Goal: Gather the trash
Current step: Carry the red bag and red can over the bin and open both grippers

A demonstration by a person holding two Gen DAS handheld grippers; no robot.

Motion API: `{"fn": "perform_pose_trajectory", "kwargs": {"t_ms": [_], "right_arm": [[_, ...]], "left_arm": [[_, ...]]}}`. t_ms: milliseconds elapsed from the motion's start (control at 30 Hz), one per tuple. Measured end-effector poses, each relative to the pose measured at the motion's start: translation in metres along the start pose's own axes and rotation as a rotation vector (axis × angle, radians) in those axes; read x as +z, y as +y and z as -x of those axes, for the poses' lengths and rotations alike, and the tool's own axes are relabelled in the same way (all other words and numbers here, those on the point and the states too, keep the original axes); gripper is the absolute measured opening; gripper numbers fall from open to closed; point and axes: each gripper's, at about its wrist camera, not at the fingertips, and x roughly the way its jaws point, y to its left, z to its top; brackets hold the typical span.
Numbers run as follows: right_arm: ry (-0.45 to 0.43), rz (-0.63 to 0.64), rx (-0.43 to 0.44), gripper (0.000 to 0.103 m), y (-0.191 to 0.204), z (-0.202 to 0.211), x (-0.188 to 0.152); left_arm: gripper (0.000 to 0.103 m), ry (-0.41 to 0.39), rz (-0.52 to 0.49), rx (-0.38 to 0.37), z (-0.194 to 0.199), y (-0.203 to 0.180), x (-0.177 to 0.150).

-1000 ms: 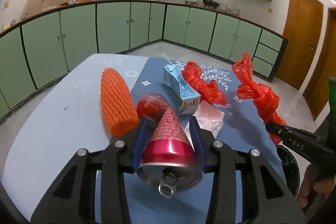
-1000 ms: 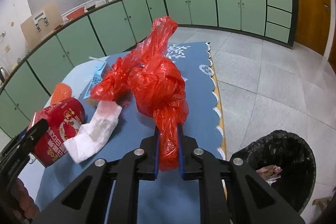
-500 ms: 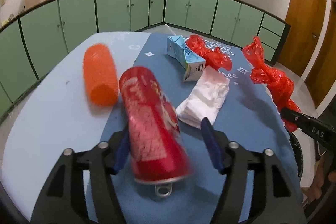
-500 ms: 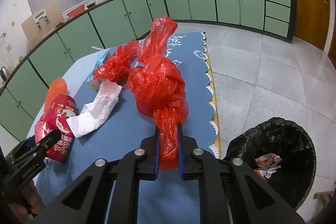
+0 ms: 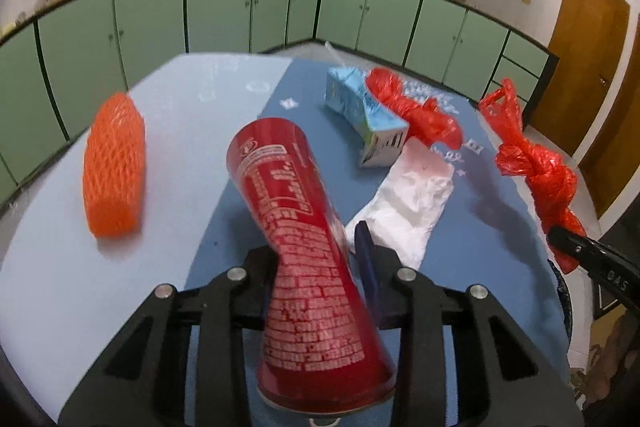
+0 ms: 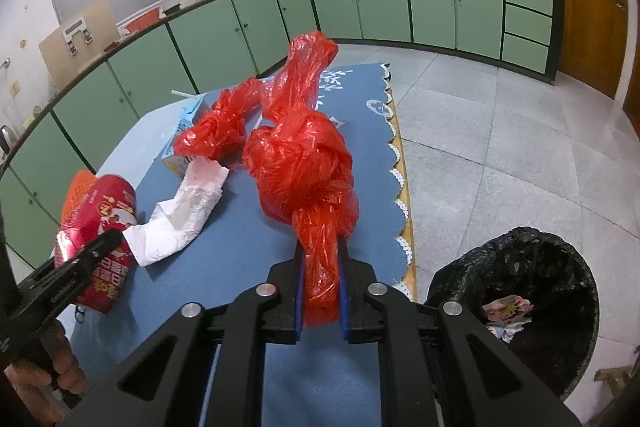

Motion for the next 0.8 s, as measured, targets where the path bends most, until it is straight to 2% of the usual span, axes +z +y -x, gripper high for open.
{"fn": "perform_pose_trajectory", "kwargs": {"t_ms": [233, 300, 367, 633, 800], "right_arm": [[-0.032, -0.014, 0.003, 0.013, -0.007, 0.016, -0.003], [-0.043, -0.028, 0.001, 0.013, -0.013, 0.024, -0.004], [-0.054, -0.044, -0.005, 0.013, -0.021, 0.032, -0.006], [-0.045, -0.076, -0.032, 0.013, -0.046, 0.043, -0.017], [-0.071, -0.098, -0.051, 0.013, -0.058, 0.056, -0.02]], "left_arm": [[0.028, -0.066, -0.01, -0.009, 0.027, -0.012, -0.003], [0.018, -0.085, -0.029, -0.026, 0.036, -0.021, -0.005], [0.015, -0.098, -0.047, -0.049, 0.043, -0.032, -0.005], [0.012, -0.026, -0.04, -0.097, 0.03, -0.049, -0.02], [0.011, -0.045, -0.086, -0.134, 0.039, -0.064, -0.02]]}}
